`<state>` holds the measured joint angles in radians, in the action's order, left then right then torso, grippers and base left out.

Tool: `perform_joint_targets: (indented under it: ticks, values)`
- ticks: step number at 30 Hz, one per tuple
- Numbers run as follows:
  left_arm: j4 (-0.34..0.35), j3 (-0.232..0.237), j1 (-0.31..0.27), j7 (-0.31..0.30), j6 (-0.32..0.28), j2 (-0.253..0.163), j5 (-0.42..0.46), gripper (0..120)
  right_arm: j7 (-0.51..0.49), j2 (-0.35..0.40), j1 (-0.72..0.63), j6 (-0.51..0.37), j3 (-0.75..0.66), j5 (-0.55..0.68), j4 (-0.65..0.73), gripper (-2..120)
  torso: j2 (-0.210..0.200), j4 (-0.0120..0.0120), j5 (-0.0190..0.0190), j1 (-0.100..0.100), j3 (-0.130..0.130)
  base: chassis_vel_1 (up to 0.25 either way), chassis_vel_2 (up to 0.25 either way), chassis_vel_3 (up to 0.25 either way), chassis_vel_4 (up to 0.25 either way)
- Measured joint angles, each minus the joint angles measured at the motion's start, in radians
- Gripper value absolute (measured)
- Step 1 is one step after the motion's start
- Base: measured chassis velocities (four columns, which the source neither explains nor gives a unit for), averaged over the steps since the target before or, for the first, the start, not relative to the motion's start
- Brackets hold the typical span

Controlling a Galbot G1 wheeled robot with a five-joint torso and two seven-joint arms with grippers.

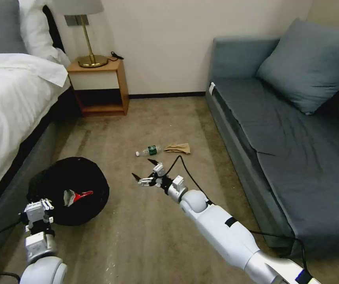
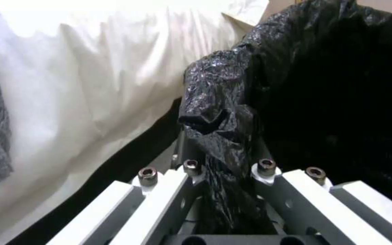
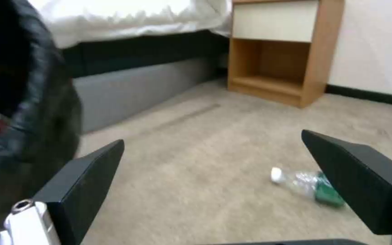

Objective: Pick up the trash bin, then pick up the garbage on the floor and place it into the trash bin.

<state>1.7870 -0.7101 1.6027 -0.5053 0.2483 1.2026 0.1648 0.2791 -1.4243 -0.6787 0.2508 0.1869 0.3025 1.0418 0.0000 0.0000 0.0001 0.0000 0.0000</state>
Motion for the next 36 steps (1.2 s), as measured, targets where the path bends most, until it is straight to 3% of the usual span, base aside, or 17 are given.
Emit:
perform_joint_targets:
  ticks: [19,36]
  values:
    - [-0.004,0.003,0.018,-0.005,0.020,0.015,-0.016,7,0.002,-0.026,-0.024,0.029,-0.025,-0.015,-0.017,100,0.000,0.0001,0.0000,0.000,0.000,-0.006,0.004,0.004,-0.002]
    - [-0.009,0.006,0.009,-0.005,0.022,0.006,-0.012,7,0.002,-0.025,-0.025,0.030,-0.025,-0.018,-0.018,100,0.000,0.0001,-0.0001,0.000,0.000,-0.104,0.110,0.103,-0.104]
